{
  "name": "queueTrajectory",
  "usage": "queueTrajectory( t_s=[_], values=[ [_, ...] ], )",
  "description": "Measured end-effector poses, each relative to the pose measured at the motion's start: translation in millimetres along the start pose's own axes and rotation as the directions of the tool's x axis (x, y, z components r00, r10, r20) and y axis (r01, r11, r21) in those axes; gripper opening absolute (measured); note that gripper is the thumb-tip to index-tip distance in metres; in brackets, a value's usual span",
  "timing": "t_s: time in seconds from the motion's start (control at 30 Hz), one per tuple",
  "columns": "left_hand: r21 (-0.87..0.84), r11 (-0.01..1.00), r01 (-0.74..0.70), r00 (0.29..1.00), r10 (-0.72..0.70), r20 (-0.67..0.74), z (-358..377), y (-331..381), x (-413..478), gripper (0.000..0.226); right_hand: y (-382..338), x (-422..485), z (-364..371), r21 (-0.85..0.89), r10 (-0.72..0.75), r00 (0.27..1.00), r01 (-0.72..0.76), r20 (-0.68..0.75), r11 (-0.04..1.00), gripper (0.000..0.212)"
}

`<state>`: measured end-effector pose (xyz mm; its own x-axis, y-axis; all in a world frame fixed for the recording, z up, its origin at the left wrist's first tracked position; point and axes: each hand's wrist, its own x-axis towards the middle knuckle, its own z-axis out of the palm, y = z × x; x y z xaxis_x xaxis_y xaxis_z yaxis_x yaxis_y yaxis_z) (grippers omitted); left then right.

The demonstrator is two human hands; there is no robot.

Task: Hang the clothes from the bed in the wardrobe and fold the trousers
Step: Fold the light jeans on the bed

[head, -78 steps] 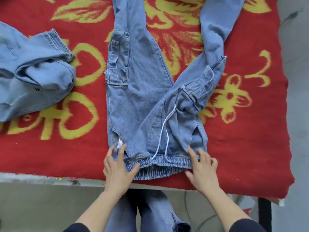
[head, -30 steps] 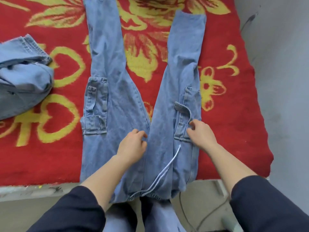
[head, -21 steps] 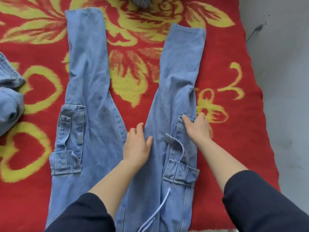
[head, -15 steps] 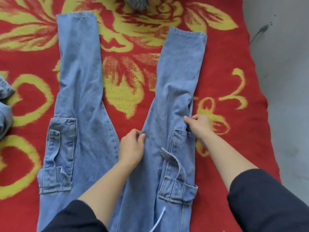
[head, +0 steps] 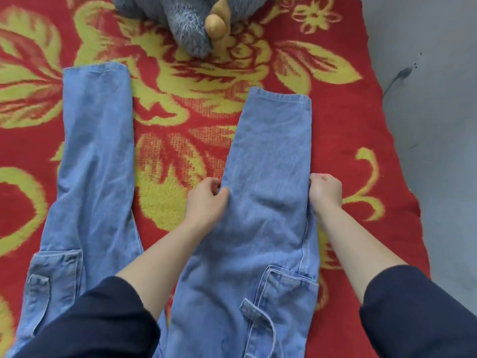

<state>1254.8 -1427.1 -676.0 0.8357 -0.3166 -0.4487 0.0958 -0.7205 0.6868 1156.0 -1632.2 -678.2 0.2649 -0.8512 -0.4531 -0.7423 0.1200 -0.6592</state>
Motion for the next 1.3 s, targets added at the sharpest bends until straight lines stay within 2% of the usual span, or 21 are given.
queueTrajectory(
  t_s=[0.03, 0.1, 0.17, 0.23, 0.3, 0.33, 0.4, 0.5, 0.57, 0.6, 0.67, 0.7, 0.77, 0.87, 0.93, 1.0, 1.1, 1.17, 1.2, 1.27, 1.3],
  values=[
    [-0.039, 0.999, -0.002, 1.000, 0.002, -0.009, 3, 9, 14, 0.022, -11, 8, 5, 0.147, 0.061, 0.997, -0.067, 0.042, 0.987, 0.030],
    [-0.149, 0.989, -0.007, 1.000, 0.005, -0.012, 7, 26, 40, 0.025, -30, 21, 13, 0.423, 0.171, 0.968, -0.235, 0.184, 0.875, 0.033],
    [-0.332, 0.943, 0.026, 1.000, -0.021, 0.021, 12, 42, 62, 0.021, -42, 32, 16, 0.504, 0.163, 0.914, -0.346, 0.372, 0.792, 0.019],
    [-0.469, 0.874, 0.126, 0.991, -0.087, 0.105, 16, 58, 79, 0.012, -55, 41, 11, 0.523, 0.088, 0.850, -0.398, 0.520, 0.754, 0.029],
    [-0.536, 0.816, 0.214, 0.971, -0.119, 0.206, 13, 74, 91, 0.014, -68, 51, 1, 0.540, 0.018, 0.792, -0.433, 0.610, 0.722, 0.041],
    [-0.569, 0.795, 0.209, 0.970, -0.095, 0.224, 11, 81, 97, 0.013, -76, 55, -4, 0.534, -0.013, 0.778, -0.418, 0.628, 0.735, 0.039],
    [-0.614, 0.787, 0.066, 0.981, 0.061, 0.185, 1, 94, 106, 0.008, -90, 61, -12, 0.580, -0.086, 0.812, -0.334, 0.578, 0.743, 0.024],
    [-0.641, 0.758, -0.117, 0.964, 0.243, 0.111, -11, 103, 114, 0.012, -102, 72, -12, 0.676, -0.172, 0.947, -0.061, 0.273, 0.734, 0.035],
    [-0.621, 0.774, -0.120, 0.965, 0.239, 0.112, -10, 100, 118, 0.014, -103, 78, -10, 0.630, -0.183, 0.979, 0.086, 0.091, 0.771, 0.045],
    [-0.573, 0.815, -0.092, 0.970, 0.204, 0.135, -10, 97, 119, 0.022, -100, 82, -9, 0.543, -0.192, 0.981, 0.141, 0.039, 0.828, 0.052],
    [-0.398, 0.916, -0.046, 0.981, 0.116, 0.155, -10, 84, 118, 0.057, -89, 90, -4, 0.165, -0.156, 0.986, 0.163, -0.053, 0.973, 0.063],
    [-0.303, 0.951, -0.062, 0.986, 0.106, 0.129, -12, 75, 117, 0.068, -82, 90, -1, -0.054, -0.138, 0.985, 0.132, -0.107, 0.990, 0.065],
    [-0.095, 0.980, -0.174, 0.982, 0.180, 0.057, -21, 55, 112, 0.071, -72, 77, 9, -0.312, -0.209, 0.961, 0.145, -0.183, 0.939, 0.061],
    [0.159, 0.942, -0.294, 0.947, 0.310, -0.085, -50, 21, 98, 0.055, -70, 41, 40, -0.471, -0.443, 0.882, 0.327, -0.158, 0.819, 0.055],
    [0.205, 0.928, -0.312, 0.918, 0.350, -0.186, -81, -1, 94, 0.047, -80, 11, 73, -0.494, -0.499, 0.864, 0.408, -0.061, 0.768, 0.052],
    [0.258, 0.928, -0.268, 0.904, 0.334, -0.265, -116, -25, 98, 0.043, -93, -24, 113, -0.469, -0.518, 0.854, 0.478, 0.049, 0.743, 0.050],
    [0.313, 0.947, -0.074, 0.898, 0.200, -0.391, -167, -60, 108, 0.041, -111, -75, 172, -0.409, -0.574, 0.786, 0.613, 0.230, 0.676, 0.046],
    [0.202, 0.977, 0.067, 0.874, 0.040, -0.485, -196, -79, 115, 0.042, -122, -99, 206, -0.345, -0.576, 0.739, 0.673, 0.349, 0.655, 0.043],
    [0.115, 0.984, 0.133, 0.852, -0.054, -0.520, -207, -89, 119, 0.042, -128, -109, 221, -0.292, -0.553, 0.730, 0.675, 0.402, 0.678, 0.041],
    [-0.099, 0.968, 0.231, 0.812, -0.248, -0.529, -224, -106, 126, 0.039, -142, -124, 248, -0.183, -0.464, 0.745, 0.602, 0.480, 0.777, 0.041],
    [-0.194, 0.952, 0.239, 0.816, -0.305, -0.491, -230, -114, 130, 0.035, -149, -128, 260, -0.159, -0.414, 0.762, 0.549, 0.497, 0.820, 0.042]
  ],
)
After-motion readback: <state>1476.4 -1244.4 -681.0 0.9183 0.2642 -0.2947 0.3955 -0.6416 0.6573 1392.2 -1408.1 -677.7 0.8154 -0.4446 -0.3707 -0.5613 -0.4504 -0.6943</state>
